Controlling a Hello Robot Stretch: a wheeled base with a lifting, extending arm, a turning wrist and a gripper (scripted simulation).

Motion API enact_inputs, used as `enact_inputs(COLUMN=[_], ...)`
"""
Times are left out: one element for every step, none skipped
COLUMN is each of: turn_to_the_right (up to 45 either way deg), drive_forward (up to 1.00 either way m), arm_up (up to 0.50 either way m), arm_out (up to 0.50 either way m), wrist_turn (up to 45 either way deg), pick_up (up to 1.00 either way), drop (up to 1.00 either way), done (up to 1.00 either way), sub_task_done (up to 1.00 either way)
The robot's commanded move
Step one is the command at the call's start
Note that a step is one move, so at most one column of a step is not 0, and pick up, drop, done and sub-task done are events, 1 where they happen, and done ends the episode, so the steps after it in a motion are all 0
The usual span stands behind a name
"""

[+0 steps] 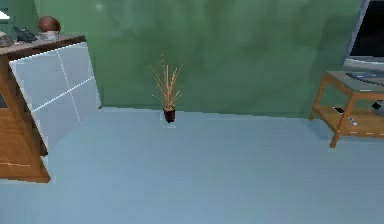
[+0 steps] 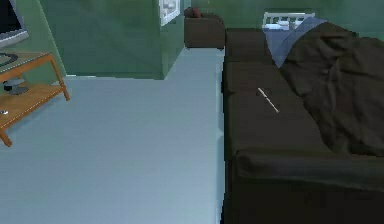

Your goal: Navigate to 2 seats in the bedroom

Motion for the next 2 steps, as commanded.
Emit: enact_inputs(turn_to_the_right=[0.0,45.0], drive_forward=[0.10,0.00], arm_up=[0.00,0.00], arm_out=[0.00,0.00], wrist_turn=[0.0,0.0], pick_up=[0.00,0.00], drop=[0.00,0.00], done=[0.00,0.00], sub_task_done=[0.00,0.00])
